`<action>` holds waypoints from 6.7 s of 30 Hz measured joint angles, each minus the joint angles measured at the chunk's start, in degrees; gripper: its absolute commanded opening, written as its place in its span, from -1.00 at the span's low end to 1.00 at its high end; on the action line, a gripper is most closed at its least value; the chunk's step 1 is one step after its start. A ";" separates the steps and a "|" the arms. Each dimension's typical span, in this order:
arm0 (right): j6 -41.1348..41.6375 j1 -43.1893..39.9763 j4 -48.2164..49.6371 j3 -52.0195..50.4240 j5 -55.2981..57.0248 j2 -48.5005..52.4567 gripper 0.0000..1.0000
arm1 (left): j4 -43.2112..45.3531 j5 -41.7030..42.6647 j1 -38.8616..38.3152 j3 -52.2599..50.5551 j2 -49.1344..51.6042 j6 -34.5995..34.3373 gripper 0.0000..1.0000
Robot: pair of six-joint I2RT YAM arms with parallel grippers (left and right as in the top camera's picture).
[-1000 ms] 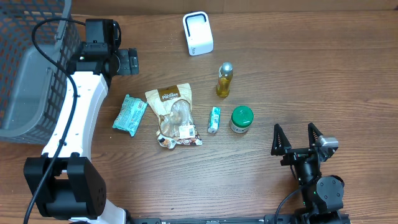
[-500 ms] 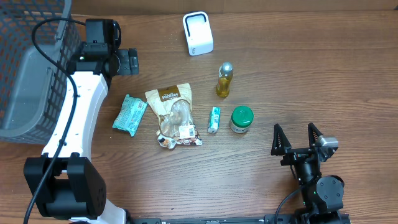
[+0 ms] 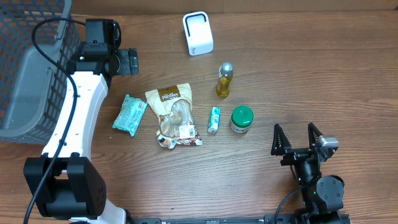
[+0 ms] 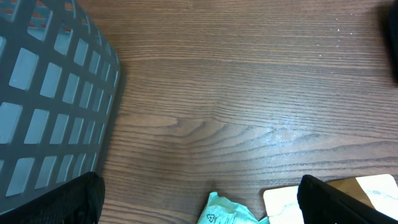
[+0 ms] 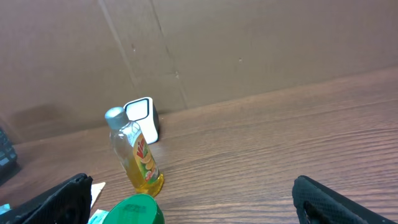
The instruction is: Scan the item barcode
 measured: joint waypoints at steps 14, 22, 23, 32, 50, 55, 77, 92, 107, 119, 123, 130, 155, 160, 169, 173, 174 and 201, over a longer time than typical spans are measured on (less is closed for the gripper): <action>0.00 0.00 -0.02 0.00 0.00 0.00 1.00 | 0.02 0.00 0.00 0.00 0.00 0.00 0.99; 0.02 0.00 0.00 0.00 0.00 0.00 1.00 | 0.00 0.00 0.00 0.00 0.00 0.00 0.99; 0.00 0.00 -0.02 -0.02 -0.02 0.00 1.00 | 0.00 0.00 0.00 0.00 0.00 0.00 1.00; 0.00 0.00 -0.02 0.00 0.00 0.00 1.00 | 0.02 0.02 0.00 -0.02 0.00 0.02 0.99; 0.00 0.00 -0.04 0.00 0.00 0.00 1.00 | 0.02 0.00 0.00 -0.02 0.00 0.00 1.00; 0.02 0.00 0.02 0.00 -0.02 0.00 1.00 | 0.02 0.00 0.00 0.00 0.00 0.00 1.00; -0.02 0.00 -0.02 -0.02 -0.02 0.00 1.00 | 0.00 0.00 0.00 -0.02 0.00 0.00 0.99; 0.00 0.02 0.00 -0.02 -0.02 0.00 1.00 | 0.00 0.00 0.00 -0.02 0.00 0.00 1.00; -0.02 0.00 -0.02 -0.02 0.00 0.00 1.00 | 0.00 0.00 0.00 -0.02 0.00 0.00 1.00; 0.00 0.00 -2.34 0.02 -1.57 0.00 1.00 | 0.00 0.00 0.00 -0.02 0.00 0.00 0.99; 0.02 0.00 -8.00 3.02 -1.57 0.04 1.00 | 0.00 0.00 0.00 0.00 0.00 0.00 0.99; 0.00 0.00 -16.59 17.38 2.16 2.25 1.00 | 0.00 0.02 0.00 -0.02 0.00 0.02 1.00; 4.37 0.00 -50.27 71.23 -9.66 71.23 1.00 | -0.17 -0.17 0.00 0.00 0.00 0.00 0.99; 4.48 0.00 -48.50 71.25 -21.18 80.24 1.00 | -0.20 -0.17 0.00 0.00 0.00 0.02 0.99; 4.98 0.00 -47.80 71.28 -33.14 88.48 0.95 | -0.17 -0.17 0.00 0.00 0.00 0.02 1.00; 9.27 0.00 -47.84 71.28 -31.41 88.96 0.93 | -0.20 -0.17 0.00 0.00 0.00 0.02 1.00; 10.67 0.02 -47.89 71.25 -30.47 88.96 0.93 | -0.20 -0.17 0.00 0.00 0.00 0.00 1.00; 39.06 18.08 -52.50 71.25 5.70 89.18 1.00 | -0.20 -0.17 0.00 0.00 0.00 0.02 0.99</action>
